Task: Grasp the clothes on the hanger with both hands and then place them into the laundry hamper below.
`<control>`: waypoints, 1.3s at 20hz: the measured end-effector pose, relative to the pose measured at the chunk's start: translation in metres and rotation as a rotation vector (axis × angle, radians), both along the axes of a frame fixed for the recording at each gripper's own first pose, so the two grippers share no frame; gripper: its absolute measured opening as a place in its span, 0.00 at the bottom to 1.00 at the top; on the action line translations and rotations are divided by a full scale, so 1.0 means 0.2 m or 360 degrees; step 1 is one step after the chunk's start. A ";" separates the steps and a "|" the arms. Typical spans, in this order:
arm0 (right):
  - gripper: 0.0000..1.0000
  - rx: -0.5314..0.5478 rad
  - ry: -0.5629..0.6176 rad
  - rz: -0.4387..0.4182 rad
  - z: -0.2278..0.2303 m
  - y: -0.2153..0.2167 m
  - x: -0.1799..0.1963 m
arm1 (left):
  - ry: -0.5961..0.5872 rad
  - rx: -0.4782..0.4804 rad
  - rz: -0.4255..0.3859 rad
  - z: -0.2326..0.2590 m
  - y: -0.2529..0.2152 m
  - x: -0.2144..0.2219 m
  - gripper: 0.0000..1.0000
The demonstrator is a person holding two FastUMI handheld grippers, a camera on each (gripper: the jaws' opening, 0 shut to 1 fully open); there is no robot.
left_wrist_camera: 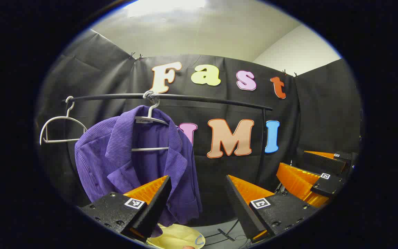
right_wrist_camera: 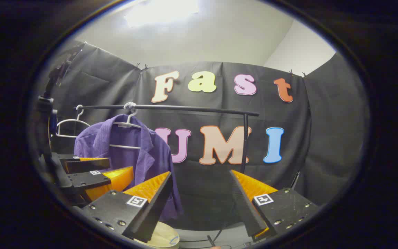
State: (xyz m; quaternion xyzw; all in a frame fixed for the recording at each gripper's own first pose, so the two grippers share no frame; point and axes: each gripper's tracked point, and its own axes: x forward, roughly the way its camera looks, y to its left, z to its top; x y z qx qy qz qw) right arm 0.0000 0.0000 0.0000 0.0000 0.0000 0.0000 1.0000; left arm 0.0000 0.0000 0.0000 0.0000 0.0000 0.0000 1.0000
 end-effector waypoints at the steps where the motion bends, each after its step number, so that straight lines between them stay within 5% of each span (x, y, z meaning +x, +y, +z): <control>1: 0.94 0.0004 -0.0003 0.0000 0.00 0.00 0.00 | 0.0002 0.0002 0.0012 0.00 0.01 -0.01 0.92; 26: 0.94 -0.0007 0.0011 0.0041 0.00 0.01 -0.05 | 0.0064 0.0011 0.0269 -0.05 0.27 -0.05 0.92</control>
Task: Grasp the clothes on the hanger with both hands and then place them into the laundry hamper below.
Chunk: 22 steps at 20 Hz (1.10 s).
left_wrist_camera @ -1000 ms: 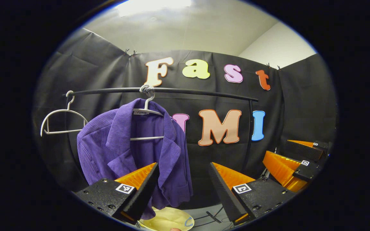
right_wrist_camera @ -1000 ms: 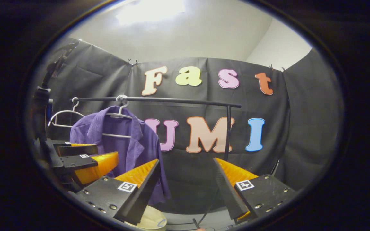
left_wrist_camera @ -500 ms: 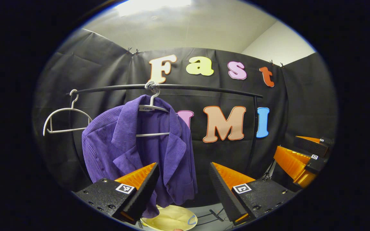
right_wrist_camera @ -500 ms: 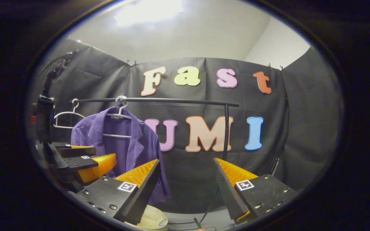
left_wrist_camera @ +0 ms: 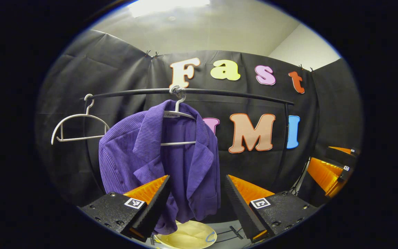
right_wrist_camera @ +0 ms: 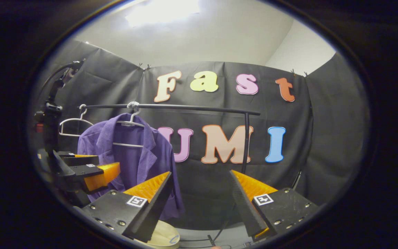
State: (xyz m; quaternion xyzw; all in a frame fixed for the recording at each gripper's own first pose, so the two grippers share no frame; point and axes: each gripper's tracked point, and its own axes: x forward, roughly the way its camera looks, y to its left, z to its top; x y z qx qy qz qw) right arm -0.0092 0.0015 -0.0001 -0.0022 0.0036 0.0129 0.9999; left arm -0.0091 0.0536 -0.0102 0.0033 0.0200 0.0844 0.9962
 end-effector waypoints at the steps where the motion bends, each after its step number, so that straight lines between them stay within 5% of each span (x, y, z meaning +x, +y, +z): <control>1: 0.94 -0.0002 -0.0001 0.0004 0.00 0.01 0.00 | 0.0001 0.0003 0.0019 0.00 0.02 0.00 0.92; 16: 0.94 0.0022 0.0013 0.0206 -0.06 0.24 0.13 | 0.0043 0.0090 0.0425 -0.08 0.46 -0.03 0.92; 22: 0.96 0.0020 0.0020 0.0288 -0.09 0.36 0.22 | 0.0019 0.0031 0.0436 -0.12 0.53 0.06 0.96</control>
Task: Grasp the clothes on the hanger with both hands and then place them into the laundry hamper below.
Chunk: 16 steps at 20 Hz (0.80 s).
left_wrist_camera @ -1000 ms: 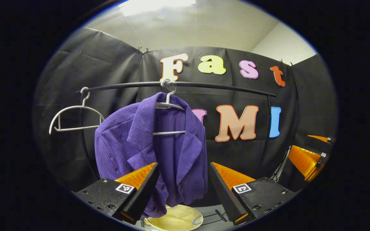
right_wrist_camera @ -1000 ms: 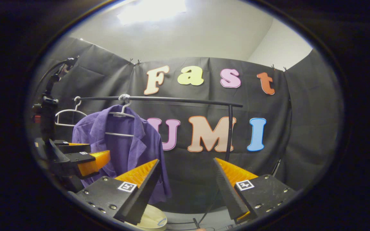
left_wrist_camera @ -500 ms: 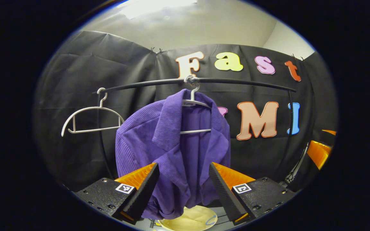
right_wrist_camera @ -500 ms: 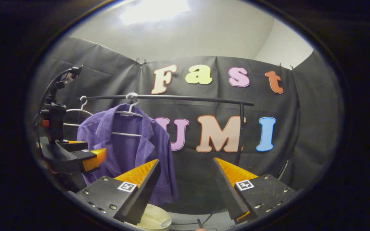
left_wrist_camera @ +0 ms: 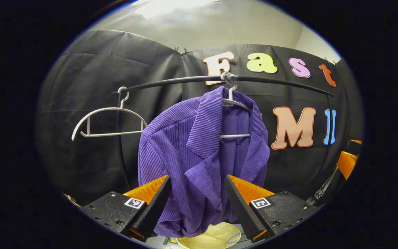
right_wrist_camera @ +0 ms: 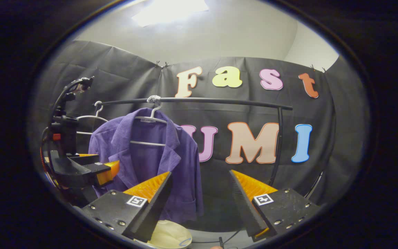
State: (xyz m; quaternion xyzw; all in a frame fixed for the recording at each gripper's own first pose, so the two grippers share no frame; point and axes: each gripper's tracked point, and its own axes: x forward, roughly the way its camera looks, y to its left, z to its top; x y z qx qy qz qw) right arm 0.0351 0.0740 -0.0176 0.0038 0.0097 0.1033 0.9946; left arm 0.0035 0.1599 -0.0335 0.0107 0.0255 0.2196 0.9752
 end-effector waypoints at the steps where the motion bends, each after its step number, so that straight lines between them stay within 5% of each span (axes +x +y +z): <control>1: 0.99 0.0002 -0.0003 0.0008 0.00 0.01 0.01 | -0.0004 0.0001 0.0006 -0.01 0.01 0.03 0.96; 10: 0.96 -0.0005 -0.0033 0.0069 0.01 0.11 0.13 | -0.0059 0.0204 0.0174 0.02 0.21 0.25 0.92; 11: 0.96 -0.0008 -0.0035 0.0069 0.01 0.11 0.14 | -0.0063 0.0208 0.0177 0.02 0.23 0.27 0.86; 16: 0.94 -0.0007 -0.0008 0.0077 -0.04 0.14 0.20 | -0.0105 0.0171 0.0177 0.06 0.29 0.26 0.23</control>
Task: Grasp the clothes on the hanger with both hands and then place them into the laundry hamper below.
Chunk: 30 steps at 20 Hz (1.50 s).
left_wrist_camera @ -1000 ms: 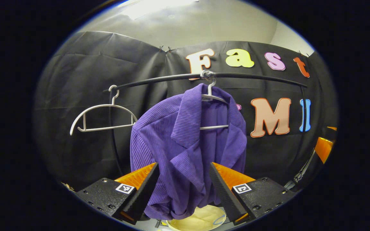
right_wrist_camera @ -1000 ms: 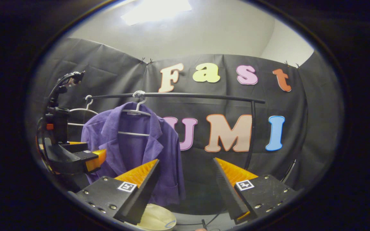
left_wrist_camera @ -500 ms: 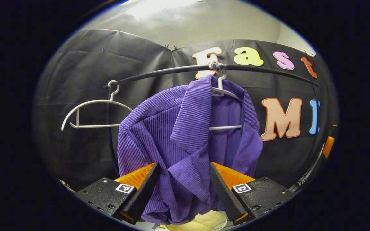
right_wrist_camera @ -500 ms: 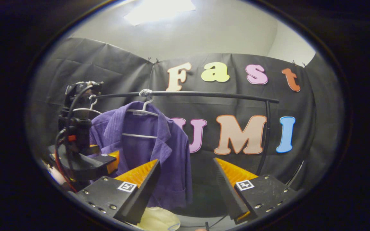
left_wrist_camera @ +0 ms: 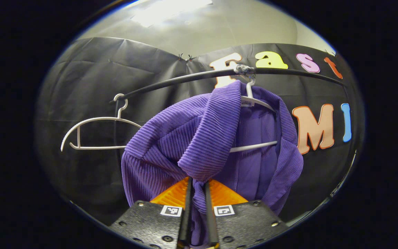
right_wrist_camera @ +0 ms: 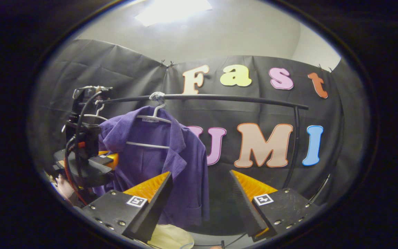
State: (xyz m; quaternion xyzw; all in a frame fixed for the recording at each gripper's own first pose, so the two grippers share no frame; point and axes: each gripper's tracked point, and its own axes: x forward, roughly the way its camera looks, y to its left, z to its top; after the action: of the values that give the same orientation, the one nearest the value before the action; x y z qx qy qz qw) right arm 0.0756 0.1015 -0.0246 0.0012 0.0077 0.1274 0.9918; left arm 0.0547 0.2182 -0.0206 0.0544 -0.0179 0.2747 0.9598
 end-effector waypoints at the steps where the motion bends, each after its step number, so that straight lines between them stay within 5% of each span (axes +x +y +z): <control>1: 0.96 -0.0002 0.0006 0.0002 -0.01 0.00 0.02 | 0.0002 -0.0005 -0.0001 0.00 0.00 0.00 0.10; 6: 0.94 -0.0002 0.0038 0.0013 -0.03 0.06 0.10 | 0.0049 0.0012 -0.0006 0.03 0.00 -0.05 0.01; 18: 0.96 0.0067 0.0082 0.0068 -0.04 0.39 0.38 | 0.0067 -0.0026 -0.0118 0.17 -0.03 -0.23 0.00; 30: 0.96 0.0075 0.0160 0.0088 -0.18 0.55 0.60 | 0.0035 0.0029 -0.0072 0.33 0.02 -0.35 0.00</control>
State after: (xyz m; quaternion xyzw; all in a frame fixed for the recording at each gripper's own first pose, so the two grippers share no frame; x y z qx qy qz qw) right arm 0.1965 0.2123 -0.0605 0.0309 0.0544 0.1547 0.9860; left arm -0.0159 0.2216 0.0458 0.0657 -0.0111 0.2523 0.9654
